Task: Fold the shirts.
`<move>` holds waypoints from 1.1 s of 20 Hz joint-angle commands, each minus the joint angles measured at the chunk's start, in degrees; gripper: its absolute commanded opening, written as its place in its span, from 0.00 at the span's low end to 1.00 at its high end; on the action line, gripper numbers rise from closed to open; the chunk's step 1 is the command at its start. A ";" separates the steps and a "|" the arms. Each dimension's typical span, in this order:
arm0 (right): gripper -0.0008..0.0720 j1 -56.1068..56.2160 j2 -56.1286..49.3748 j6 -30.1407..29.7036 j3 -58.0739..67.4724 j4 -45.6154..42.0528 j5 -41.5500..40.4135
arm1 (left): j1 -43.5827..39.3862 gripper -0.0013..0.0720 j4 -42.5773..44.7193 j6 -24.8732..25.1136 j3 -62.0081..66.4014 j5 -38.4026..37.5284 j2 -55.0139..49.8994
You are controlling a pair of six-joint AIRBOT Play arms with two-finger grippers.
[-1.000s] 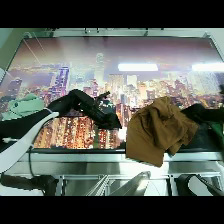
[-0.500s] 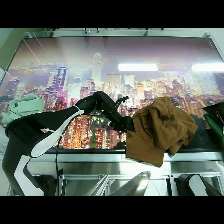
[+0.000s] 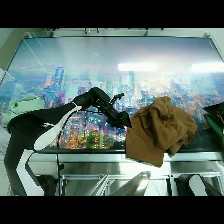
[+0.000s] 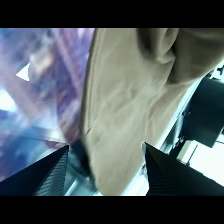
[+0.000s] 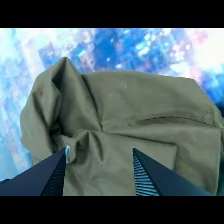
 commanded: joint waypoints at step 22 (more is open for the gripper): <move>0.58 0.09 -29.64 8.96 -3.58 -10.95 -2.64 | -0.94 0.05 -2.29 2.43 0.07 -1.20 -1.16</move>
